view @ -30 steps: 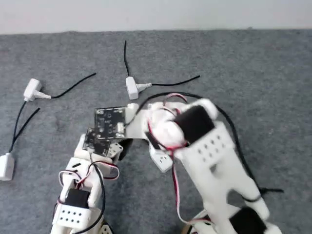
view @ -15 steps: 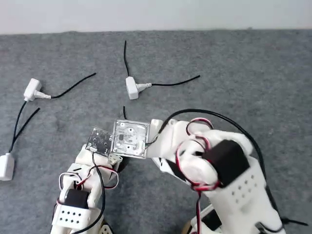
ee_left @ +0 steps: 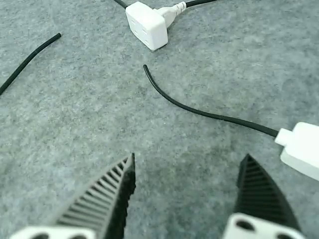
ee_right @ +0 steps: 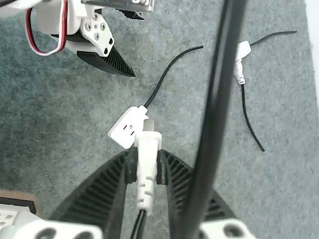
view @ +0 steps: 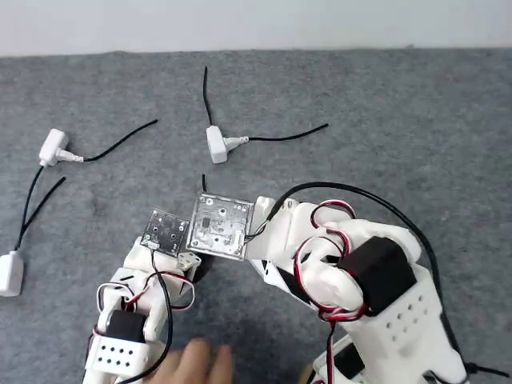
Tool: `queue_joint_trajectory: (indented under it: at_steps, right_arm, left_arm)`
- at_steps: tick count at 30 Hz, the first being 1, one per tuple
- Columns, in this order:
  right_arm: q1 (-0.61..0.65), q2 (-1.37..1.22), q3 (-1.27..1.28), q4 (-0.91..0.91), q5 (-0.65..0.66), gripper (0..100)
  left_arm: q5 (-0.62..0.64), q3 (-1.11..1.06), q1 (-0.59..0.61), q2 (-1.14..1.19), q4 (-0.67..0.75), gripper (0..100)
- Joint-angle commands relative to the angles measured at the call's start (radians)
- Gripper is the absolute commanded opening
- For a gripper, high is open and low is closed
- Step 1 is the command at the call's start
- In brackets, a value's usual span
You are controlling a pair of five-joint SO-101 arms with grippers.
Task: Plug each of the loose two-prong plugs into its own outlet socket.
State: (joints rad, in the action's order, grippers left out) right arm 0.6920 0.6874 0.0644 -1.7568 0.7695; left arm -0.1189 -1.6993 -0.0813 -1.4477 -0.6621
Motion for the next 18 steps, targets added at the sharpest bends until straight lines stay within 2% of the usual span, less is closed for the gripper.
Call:
queue_joint_trajectory:
  at_steps: [1,18]
  right_arm:
    - [-0.001,0.025,0.008,-0.041,-0.014,0.9]
    - [-0.001,0.028,0.014,-0.041,-0.06,0.9]
  left_arm:
    - [-0.009,0.008,0.005,-0.003,-0.005,32]
    - [-0.009,0.008,0.005,-0.003,-0.005,32]
